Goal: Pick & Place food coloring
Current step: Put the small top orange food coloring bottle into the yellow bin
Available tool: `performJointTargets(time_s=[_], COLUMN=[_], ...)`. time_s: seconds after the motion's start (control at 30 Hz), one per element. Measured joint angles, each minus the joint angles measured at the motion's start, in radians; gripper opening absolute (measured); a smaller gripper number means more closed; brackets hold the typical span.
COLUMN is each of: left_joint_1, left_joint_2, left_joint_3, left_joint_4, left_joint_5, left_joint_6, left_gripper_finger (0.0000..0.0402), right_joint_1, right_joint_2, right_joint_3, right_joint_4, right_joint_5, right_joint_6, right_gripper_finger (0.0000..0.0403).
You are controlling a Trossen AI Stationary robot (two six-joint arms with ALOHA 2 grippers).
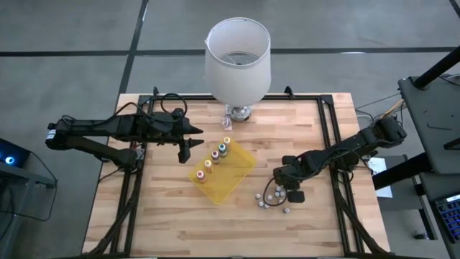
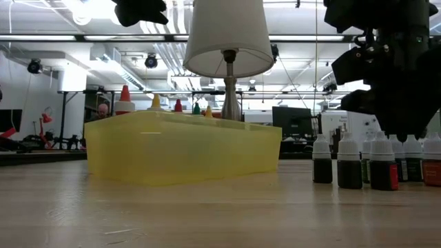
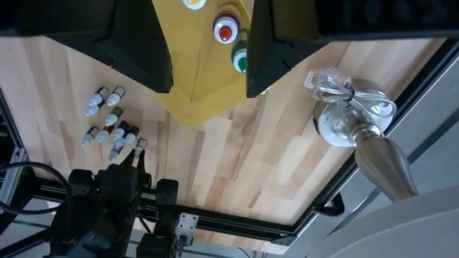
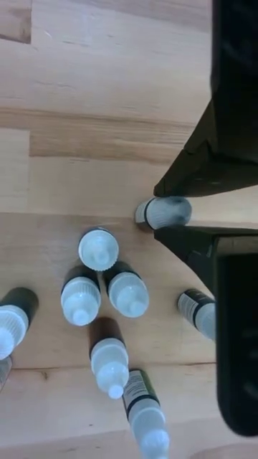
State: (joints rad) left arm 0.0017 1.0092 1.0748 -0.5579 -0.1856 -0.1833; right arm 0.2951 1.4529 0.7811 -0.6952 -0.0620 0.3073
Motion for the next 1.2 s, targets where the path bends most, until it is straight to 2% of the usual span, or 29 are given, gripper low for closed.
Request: performJointTargets(time_s=[0.27,0.53,0.97,1.2], left_joint_1=[0.000,0.000,0.001,0.001], left_joint_2=[0.000,0.000,0.000,-0.025], left_joint_3=[0.000,0.000,0.000,0.000], left_joint_4=[0.000,-0.001,-0.006,-0.002], left_joint_5=[0.000,0.000,0.000,0.000], left_joint_6=[0.000,-0.030,-0.009,-0.006], left_gripper_finger=[0.0149,0.0149,0.0149,0.0149], right_joint_1=[-0.001,-0.015,-0.135,-0.203], right_joint_2=[-0.018,-0.019,-0.018,0.002], right_joint_3=[0.022,0.154,0.392,0.458], right_joint_4=[-0.039,-0.116,-0.140,-0.144], right_joint_5=[-0.016,-0.020,-0.019,-0.018], right_joint_6=[0.033,0.034,0.006,-0.018], right_gripper_finger=[0.0047,0.0045,0.0046,0.0047])
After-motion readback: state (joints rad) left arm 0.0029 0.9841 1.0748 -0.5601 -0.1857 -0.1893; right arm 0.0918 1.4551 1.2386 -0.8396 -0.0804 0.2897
